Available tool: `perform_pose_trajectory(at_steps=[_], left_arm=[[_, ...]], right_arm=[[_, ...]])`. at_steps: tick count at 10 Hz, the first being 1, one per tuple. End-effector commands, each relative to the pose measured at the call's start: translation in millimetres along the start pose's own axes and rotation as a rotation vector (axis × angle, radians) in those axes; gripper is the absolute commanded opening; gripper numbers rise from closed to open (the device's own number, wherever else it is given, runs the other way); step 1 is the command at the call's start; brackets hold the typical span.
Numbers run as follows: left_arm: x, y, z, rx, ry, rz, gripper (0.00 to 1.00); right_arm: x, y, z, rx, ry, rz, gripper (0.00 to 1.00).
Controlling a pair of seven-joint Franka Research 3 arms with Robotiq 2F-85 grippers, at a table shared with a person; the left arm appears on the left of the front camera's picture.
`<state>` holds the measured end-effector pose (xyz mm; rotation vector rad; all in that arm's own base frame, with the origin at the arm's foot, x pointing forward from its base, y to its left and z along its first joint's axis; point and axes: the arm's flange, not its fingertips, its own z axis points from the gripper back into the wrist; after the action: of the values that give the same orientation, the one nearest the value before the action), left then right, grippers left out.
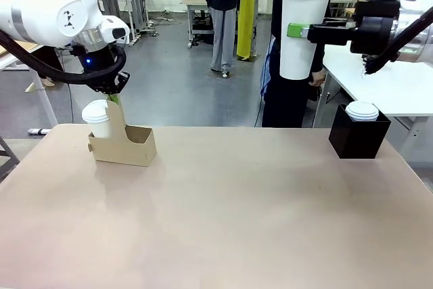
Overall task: Pour a drink into a cup and package it in a carrier.
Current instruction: Position the Cup Carrier in the center of the table.
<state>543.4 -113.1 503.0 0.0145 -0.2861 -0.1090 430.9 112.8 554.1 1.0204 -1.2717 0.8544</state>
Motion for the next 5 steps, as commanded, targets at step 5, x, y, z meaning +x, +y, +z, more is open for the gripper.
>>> perform_pose_trajectory(at_steps=[5], left_arm=[[-16.2, -14.7, 40.1, -0.076, -0.027, 0.120, 0.02]], right_arm=[[1.7, 1.6, -0.7, 0.005, -0.006, 0.006, 0.81]])
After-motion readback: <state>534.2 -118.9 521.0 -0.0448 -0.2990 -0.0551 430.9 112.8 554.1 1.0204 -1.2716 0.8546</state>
